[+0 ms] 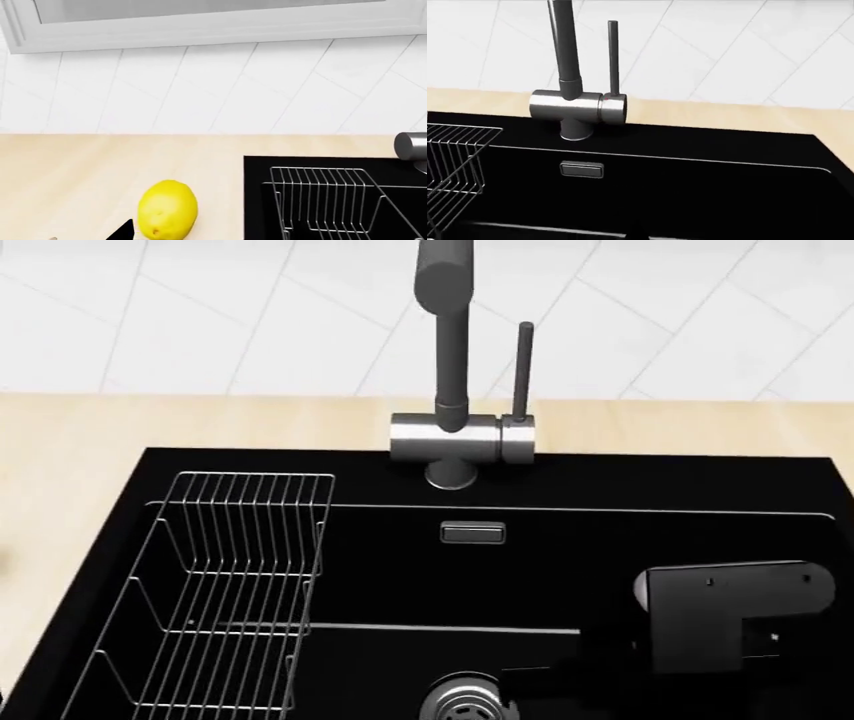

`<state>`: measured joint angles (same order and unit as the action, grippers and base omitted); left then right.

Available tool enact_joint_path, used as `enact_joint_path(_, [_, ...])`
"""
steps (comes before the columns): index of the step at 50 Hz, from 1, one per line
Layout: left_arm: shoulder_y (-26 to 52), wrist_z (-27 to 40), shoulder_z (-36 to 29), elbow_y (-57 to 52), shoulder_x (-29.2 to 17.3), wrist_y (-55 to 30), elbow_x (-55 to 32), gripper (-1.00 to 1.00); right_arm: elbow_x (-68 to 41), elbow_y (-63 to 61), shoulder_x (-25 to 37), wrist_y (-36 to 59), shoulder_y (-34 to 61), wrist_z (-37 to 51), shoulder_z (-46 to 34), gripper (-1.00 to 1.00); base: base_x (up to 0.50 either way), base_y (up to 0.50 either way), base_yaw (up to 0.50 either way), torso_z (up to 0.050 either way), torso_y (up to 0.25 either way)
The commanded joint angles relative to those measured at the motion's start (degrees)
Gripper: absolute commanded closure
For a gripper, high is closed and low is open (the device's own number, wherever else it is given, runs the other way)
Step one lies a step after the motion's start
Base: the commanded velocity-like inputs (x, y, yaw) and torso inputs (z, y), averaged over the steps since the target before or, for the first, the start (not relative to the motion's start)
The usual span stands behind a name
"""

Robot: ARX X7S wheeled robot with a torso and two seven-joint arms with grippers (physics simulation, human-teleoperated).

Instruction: There is a mixed pile of frozen fruits and vegetables on the counter. Locate all the frozen vegetables and place the items in a bowl on the counter. Take all the frozen fruits and defrost them in a running sink.

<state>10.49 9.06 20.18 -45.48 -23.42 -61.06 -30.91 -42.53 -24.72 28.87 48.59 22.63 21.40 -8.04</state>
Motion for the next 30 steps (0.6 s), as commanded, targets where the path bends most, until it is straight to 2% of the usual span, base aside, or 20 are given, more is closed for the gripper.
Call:
enact_joint_path(1, [0.25, -1.20, 2.29, -0.30, 1.14, 0.38, 0.25, -1.00, 6.91, 17.49, -5.69, -7.21, 2.66, -7.68, -5.79, 1.00, 0.00, 0.00, 0.00, 0.000, 0.000])
enact_joint_path(13, [0.27, -0.90, 1.88, 0.06, 1.03, 0.73, 0.25, -1.00, 9.17, 27.73, -7.33, -12.32, -0.03, -10.79, -7.40, 1.00, 0.00, 0.00, 0.00, 0.000, 0.000])
enact_joint_path(23, [-0.90, -1.09, 1.85, 0.73, 1.06, 2.66, 0.89, -1.00, 8.90, 29.32, -7.58, -12.56, -0.49, -11.25, -7.54, 1.00, 0.00, 0.00, 0.00, 0.000, 0.001])
enact_joint_path(30, [-0.11, -0.45, 1.17, 0.86, 1.08, 2.32, 0.88, -1.00, 6.86, 24.60, -6.38, -10.04, -0.70, -9.11, -5.61, 1.00, 0.00, 0.00, 0.00, 0.000, 0.000])
